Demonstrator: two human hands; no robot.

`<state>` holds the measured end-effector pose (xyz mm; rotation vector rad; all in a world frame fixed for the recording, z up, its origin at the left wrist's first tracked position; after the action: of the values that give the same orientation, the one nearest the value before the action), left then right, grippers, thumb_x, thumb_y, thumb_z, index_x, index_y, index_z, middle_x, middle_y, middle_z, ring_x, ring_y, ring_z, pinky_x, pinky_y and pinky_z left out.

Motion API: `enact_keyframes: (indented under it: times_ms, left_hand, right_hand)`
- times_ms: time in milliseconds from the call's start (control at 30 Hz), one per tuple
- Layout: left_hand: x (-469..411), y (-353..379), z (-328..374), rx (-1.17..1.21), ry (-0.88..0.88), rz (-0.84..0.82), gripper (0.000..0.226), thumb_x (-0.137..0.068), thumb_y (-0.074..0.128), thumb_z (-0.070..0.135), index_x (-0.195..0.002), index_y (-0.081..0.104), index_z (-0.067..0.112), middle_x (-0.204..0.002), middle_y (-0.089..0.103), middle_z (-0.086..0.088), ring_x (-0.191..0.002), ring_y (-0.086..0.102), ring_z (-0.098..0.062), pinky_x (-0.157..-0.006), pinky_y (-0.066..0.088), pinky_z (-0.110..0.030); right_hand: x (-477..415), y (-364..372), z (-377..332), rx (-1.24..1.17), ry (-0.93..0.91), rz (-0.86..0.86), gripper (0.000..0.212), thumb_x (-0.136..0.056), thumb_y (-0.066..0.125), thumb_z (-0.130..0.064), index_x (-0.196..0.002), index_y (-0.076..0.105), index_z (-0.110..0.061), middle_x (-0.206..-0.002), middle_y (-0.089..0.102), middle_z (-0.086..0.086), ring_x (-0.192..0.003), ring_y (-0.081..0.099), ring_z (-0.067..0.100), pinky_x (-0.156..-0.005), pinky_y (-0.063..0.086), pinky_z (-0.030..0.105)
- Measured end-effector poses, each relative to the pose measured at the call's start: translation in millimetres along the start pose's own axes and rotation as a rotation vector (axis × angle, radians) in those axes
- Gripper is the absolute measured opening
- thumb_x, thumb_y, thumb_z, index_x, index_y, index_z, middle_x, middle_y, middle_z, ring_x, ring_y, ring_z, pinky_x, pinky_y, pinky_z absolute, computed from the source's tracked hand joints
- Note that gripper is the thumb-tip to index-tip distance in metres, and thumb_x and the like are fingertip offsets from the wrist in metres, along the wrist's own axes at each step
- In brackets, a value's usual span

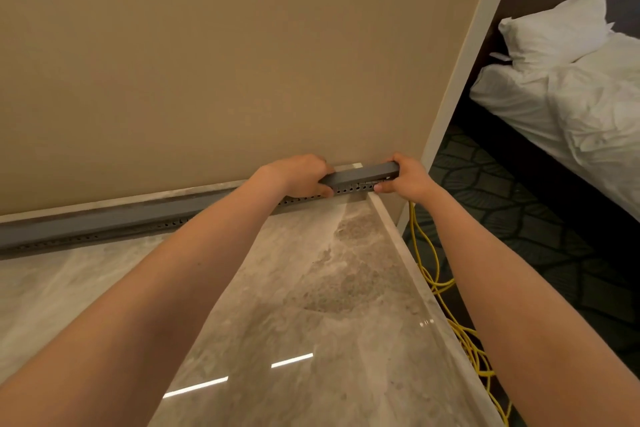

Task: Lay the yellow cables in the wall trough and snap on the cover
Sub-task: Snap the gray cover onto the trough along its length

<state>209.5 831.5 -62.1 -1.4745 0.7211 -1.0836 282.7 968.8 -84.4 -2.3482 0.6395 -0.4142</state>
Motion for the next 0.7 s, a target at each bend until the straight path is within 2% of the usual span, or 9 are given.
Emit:
enact_keyframes:
  times_ms: [100, 167, 367, 433, 500, 567, 700]
  left_hand:
    - [8, 3, 5, -0.001, -0.008, -0.032, 0.037, -0.096, 0.049, 0.033, -0.123, 0.053, 0.007, -0.118, 0.056, -0.013, -0.11, 0.054, -0.03, -0.09, 0.044, -0.038]
    - [13, 5, 4, -0.015, -0.027, -0.042, 0.038, -0.097, 0.05, 0.03, -0.126, 0.052, 0.006, -0.121, 0.053, -0.014, -0.113, 0.052, -0.03, -0.092, 0.043, -0.039]
    - [27, 7, -5, -0.013, -0.065, -0.022, 0.037, -0.095, 0.053, 0.025, -0.126, 0.052, 0.005, -0.123, 0.053, -0.015, -0.114, 0.052, -0.03, -0.09, 0.043, -0.037]
    - [30, 6, -4, -0.016, -0.066, 0.011, 0.034, -0.095, 0.052, 0.022, -0.125, 0.053, 0.006, -0.124, 0.053, -0.015, -0.114, 0.053, -0.032, -0.089, 0.044, -0.037]
    - [30, 7, -3, -0.032, -0.085, 0.037, 0.032, -0.095, 0.052, 0.019, -0.123, 0.054, 0.006, -0.124, 0.054, -0.016, -0.113, 0.054, -0.032, -0.089, 0.045, -0.037]
    - [29, 9, -1, -0.036, -0.105, 0.042, 0.029, -0.094, 0.052, 0.016, -0.121, 0.056, 0.005, -0.123, 0.055, -0.016, -0.111, 0.056, -0.033, -0.087, 0.046, -0.037]
    - [25, 8, 2, -0.062, -0.146, 0.043, 0.028, -0.091, 0.052, 0.009, -0.118, 0.058, 0.005, -0.123, 0.056, -0.016, -0.11, 0.059, -0.033, -0.084, 0.049, -0.037]
  right_hand:
    - [13, -2, 5, -0.02, 0.054, 0.022, 0.061, -0.078, 0.073, -0.003, -0.13, 0.042, 0.002, -0.116, 0.055, 0.011, -0.111, 0.051, 0.024, -0.095, 0.042, 0.033]
    - [21, -2, 6, -0.034, 0.072, 0.037, 0.057, -0.082, 0.068, -0.002, -0.133, 0.043, 0.002, -0.129, 0.056, 0.016, -0.122, 0.051, 0.029, -0.101, 0.04, 0.033]
    - [35, 2, 3, -0.04, 0.119, 0.092, 0.044, -0.09, 0.055, 0.002, -0.133, 0.048, 0.001, -0.133, 0.055, 0.019, -0.125, 0.05, 0.03, -0.102, 0.041, 0.031]
    - [38, 6, 1, 0.015, 0.14, 0.098, 0.043, -0.093, 0.053, -0.004, -0.135, 0.046, -0.002, -0.134, 0.055, 0.017, -0.126, 0.05, 0.031, -0.106, 0.037, 0.036]
    - [39, 8, 3, 0.071, 0.161, 0.106, 0.042, -0.094, 0.052, -0.013, -0.135, 0.046, -0.009, -0.134, 0.056, 0.014, -0.125, 0.05, 0.032, -0.111, 0.034, 0.048]
    - [39, 8, 10, 0.124, 0.183, 0.121, 0.041, -0.095, 0.049, -0.021, -0.135, 0.046, -0.017, -0.133, 0.057, 0.011, -0.124, 0.05, 0.033, -0.11, 0.031, 0.056]
    - [42, 5, 8, 0.176, 0.19, 0.124, 0.038, -0.098, 0.044, -0.023, -0.136, 0.046, -0.021, -0.134, 0.056, 0.007, -0.126, 0.047, 0.032, -0.112, 0.023, 0.058]
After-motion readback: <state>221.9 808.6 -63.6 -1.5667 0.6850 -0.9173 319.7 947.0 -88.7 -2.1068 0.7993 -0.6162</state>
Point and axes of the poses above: each hand's wrist, its own x-axis away from the middle knuckle, its own y-axis out of the palm, z = x × y, the point moved 10 cm from there along -x, towards the middle knuckle
